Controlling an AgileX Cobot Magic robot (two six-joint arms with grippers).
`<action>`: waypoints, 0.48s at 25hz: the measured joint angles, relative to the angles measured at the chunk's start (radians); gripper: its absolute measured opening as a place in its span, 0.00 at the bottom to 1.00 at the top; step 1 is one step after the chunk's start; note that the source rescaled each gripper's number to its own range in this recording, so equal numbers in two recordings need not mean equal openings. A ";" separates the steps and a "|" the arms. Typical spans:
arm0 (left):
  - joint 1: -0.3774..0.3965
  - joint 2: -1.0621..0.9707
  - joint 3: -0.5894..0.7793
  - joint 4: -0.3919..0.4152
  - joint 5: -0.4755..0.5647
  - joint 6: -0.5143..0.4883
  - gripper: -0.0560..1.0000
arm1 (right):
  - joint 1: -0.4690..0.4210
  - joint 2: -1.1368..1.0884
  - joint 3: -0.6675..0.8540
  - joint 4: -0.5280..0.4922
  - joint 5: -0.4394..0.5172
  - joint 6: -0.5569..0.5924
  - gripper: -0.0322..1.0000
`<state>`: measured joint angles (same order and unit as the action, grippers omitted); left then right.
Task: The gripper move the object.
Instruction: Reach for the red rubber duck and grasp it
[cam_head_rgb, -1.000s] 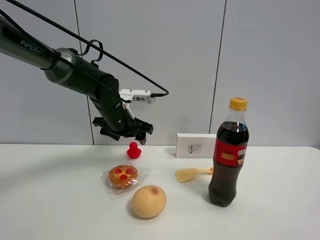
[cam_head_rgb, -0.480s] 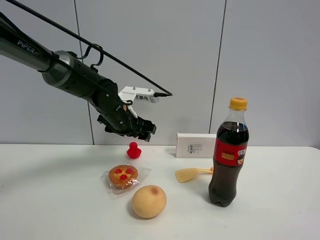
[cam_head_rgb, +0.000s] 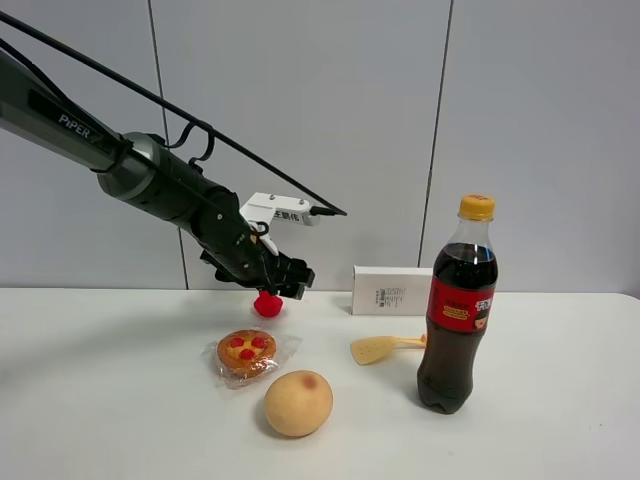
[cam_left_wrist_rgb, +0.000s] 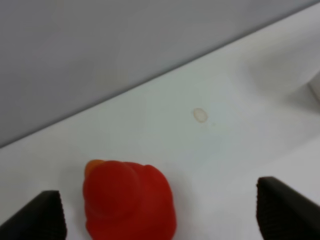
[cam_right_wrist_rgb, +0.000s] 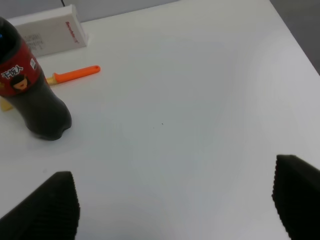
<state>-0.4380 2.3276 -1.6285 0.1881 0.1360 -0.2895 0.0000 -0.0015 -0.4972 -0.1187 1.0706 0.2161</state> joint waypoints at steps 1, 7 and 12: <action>0.001 0.003 0.000 0.000 -0.005 0.001 0.97 | 0.000 0.000 0.000 0.000 0.000 0.000 1.00; 0.008 0.004 0.000 0.000 -0.032 0.005 0.97 | 0.000 0.000 0.000 0.000 0.000 0.000 1.00; 0.017 0.023 0.000 0.000 -0.056 0.028 0.96 | 0.000 0.000 0.000 0.000 0.000 0.000 1.00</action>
<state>-0.4211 2.3507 -1.6285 0.1881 0.0797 -0.2614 0.0000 -0.0015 -0.4972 -0.1187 1.0706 0.2161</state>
